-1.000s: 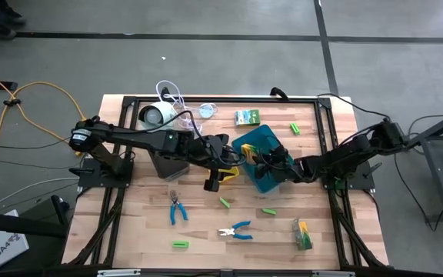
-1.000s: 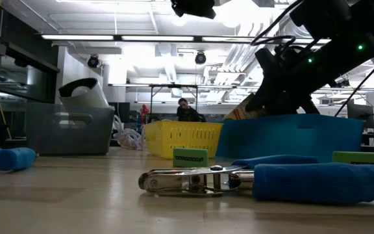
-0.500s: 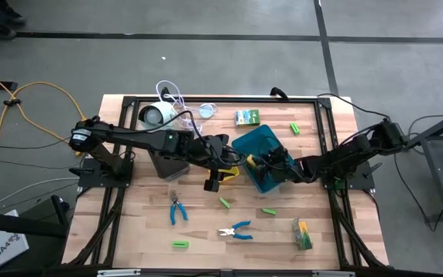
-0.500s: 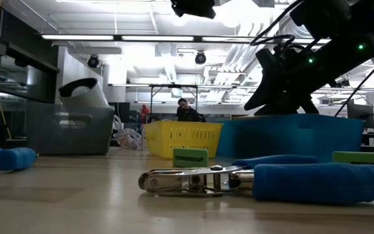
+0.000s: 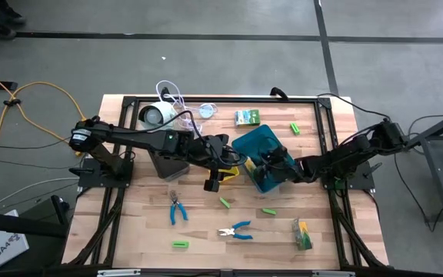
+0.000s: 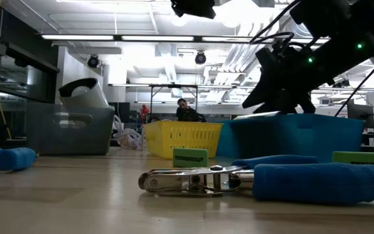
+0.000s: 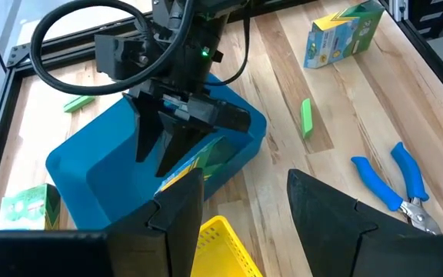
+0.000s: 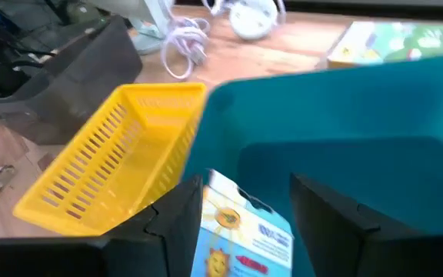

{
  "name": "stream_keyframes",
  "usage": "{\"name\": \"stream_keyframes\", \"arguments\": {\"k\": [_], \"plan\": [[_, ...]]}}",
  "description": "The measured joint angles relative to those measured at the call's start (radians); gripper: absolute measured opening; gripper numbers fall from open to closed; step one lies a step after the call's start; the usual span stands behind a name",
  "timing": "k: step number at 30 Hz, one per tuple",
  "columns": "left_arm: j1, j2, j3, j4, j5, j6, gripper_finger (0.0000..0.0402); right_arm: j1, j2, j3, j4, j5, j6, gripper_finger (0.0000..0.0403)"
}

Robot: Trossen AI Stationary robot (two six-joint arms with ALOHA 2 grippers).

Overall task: Pick & Place School Supplies
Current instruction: Put the crayons box into the blue bin

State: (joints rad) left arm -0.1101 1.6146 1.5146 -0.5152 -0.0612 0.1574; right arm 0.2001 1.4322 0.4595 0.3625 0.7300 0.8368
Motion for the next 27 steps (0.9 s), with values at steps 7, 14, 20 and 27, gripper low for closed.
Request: {"name": "stream_keyframes", "arguments": {"k": [7,14,20,27], "plan": [[-0.007,0.000,0.000,0.000,0.000,0.000,0.0182,0.000,0.000,0.000,0.194,-0.012,-0.191,0.0183],[-0.034,0.000,0.000,-0.001,0.000,0.000,0.0182,0.000,-0.001,0.000,0.197,-0.199,-0.127,0.0170],[-0.048,0.000,0.000,-0.001,0.000,0.000,0.0182,0.004,-0.001,0.000,0.150,-0.295,-0.026,0.0150],[-0.050,0.000,0.000,-0.001,0.000,0.000,0.0182,0.005,-0.001,0.000,0.081,-0.314,0.009,0.0126]]}}
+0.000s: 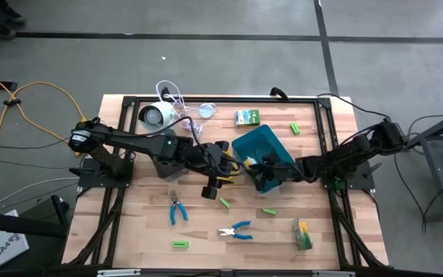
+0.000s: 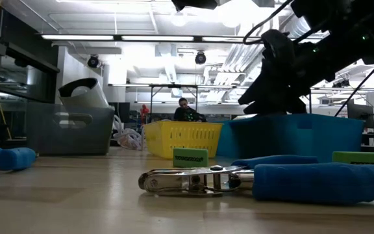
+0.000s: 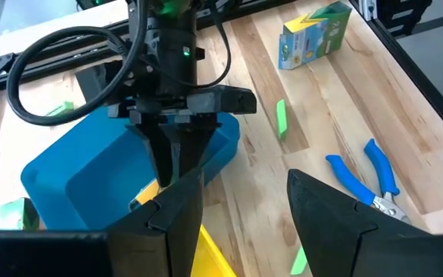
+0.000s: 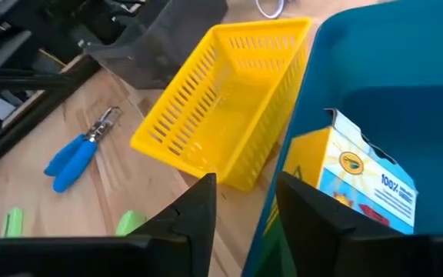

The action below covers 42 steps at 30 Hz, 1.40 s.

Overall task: Pick & Place School Supplies
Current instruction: Put the crayons box into the blue bin

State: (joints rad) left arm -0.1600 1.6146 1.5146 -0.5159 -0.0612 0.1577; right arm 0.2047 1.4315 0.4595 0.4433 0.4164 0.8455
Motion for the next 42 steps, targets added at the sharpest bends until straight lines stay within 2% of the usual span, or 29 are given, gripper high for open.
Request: {"name": "stream_keyframes", "arguments": {"k": [6,17,26,35,42], "plan": [[0.000,0.000,0.000,0.000,0.000,0.000,0.0182,0.000,-0.001,0.001,-0.042,0.030,-0.001,0.0111],[0.000,0.000,0.000,0.000,0.000,0.000,0.0182,-0.032,-0.001,0.001,-0.090,0.111,-0.038,0.0111],[0.000,0.000,0.000,0.000,0.000,0.000,0.0182,-0.071,-0.020,0.002,-0.174,0.113,-0.072,0.0112],[0.000,0.000,0.000,0.000,0.000,-0.005,0.0182,-0.123,-0.143,-0.003,-0.295,0.135,-0.180,0.0109],[0.000,0.000,0.000,-0.001,0.000,-0.008,0.0182,-0.149,-0.247,-0.001,-0.285,0.137,-0.273,0.0109]]}}
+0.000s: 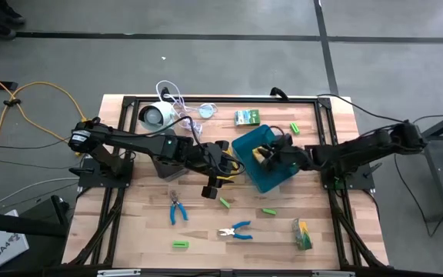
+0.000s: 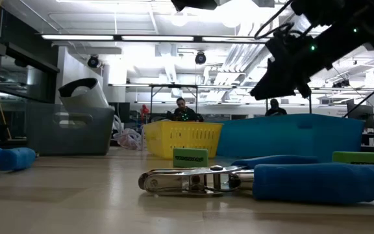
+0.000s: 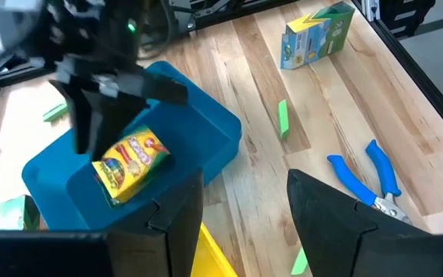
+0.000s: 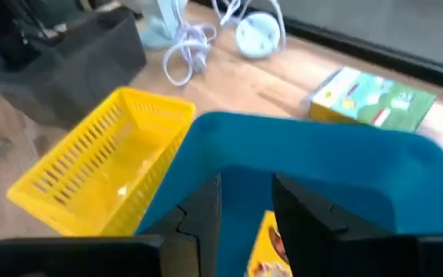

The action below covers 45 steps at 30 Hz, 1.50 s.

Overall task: Pick & Place School Supplies
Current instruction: Put the crayons box into the blue bin

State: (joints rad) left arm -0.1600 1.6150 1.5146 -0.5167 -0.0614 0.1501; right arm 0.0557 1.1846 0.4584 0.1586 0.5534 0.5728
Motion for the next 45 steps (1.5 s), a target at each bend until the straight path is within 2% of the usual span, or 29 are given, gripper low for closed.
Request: {"name": "stream_keyframes", "arguments": {"k": [4,7,16,19,24,34,39,45], "plan": [[0.000,0.000,0.000,0.000,0.000,0.000,0.0182,-0.003,-0.055,-0.001,0.005,-0.014,-0.022,0.0108],[0.000,0.000,0.000,-0.002,0.000,0.000,0.0182,0.008,-0.086,0.000,0.009,-0.064,-0.024,0.0108],[0.000,0.000,0.000,-0.042,0.000,0.000,0.0182,0.073,-0.121,0.001,0.072,-0.386,-0.018,0.0108],[0.000,0.000,0.000,-0.072,0.000,0.000,0.0182,0.105,-0.122,0.001,0.081,-0.431,-0.019,0.0108],[-0.015,0.000,0.000,-0.118,0.000,-0.015,0.0182,0.170,-0.122,0.000,0.138,-0.425,-0.041,0.0108],[-0.066,0.000,0.000,-0.179,0.000,-0.043,0.0182,0.298,-0.123,0.001,0.375,-0.426,-0.295,0.0108],[-0.090,0.000,0.000,-0.181,0.001,-0.079,0.0182,0.321,-0.124,0.001,0.375,-0.377,-0.305,0.0108],[-0.105,0.000,0.000,-0.229,0.001,-0.156,0.0182,0.368,-0.124,0.061,0.319,-0.305,-0.436,0.0108]]}}
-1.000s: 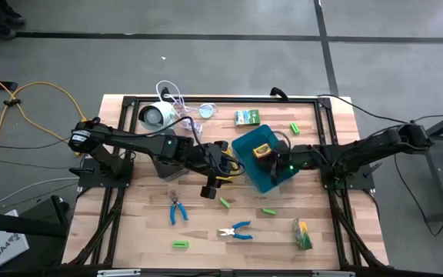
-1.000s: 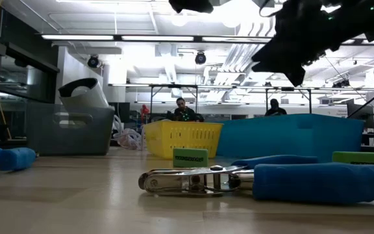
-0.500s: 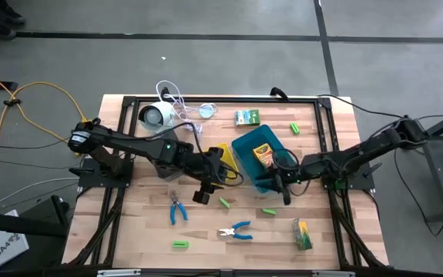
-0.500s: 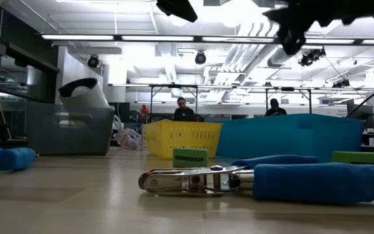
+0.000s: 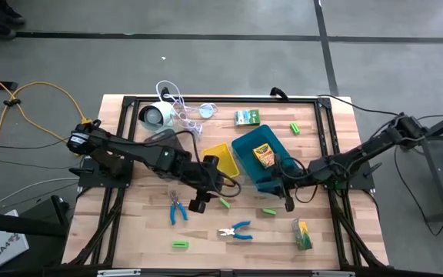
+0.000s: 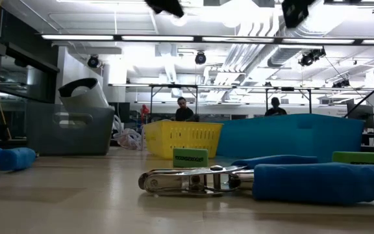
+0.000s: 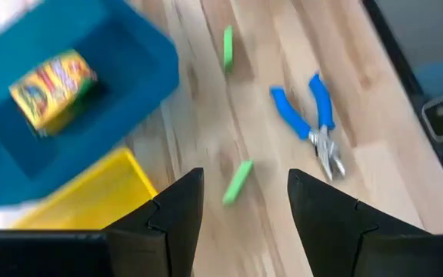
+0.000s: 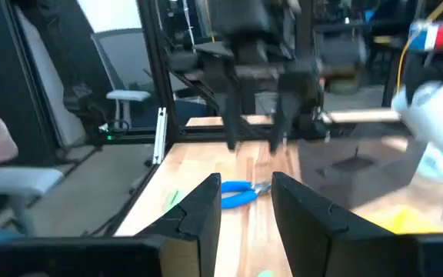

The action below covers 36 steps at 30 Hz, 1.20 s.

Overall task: Pick & Place School Supplies
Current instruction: Put the crayons box into the blue bin

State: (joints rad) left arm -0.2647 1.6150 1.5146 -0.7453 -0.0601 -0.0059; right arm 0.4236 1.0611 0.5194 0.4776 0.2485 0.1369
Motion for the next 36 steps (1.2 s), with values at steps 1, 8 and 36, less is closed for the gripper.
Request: {"name": "stream_keyframes", "arguments": {"k": [1,8,36], "plan": [[-0.003,0.000,0.000,-0.024,0.000,0.000,0.0182,0.012,0.000,0.019,-0.019,0.013,-0.029,0.0108],[-0.027,0.000,0.000,-0.122,0.006,-0.073,0.0174,0.084,0.000,0.188,-0.306,0.183,-0.027,0.0108],[-0.066,0.000,0.000,-0.123,0.006,-0.054,0.0170,0.397,0.094,0.431,-0.783,0.241,0.853,0.0089]]}}
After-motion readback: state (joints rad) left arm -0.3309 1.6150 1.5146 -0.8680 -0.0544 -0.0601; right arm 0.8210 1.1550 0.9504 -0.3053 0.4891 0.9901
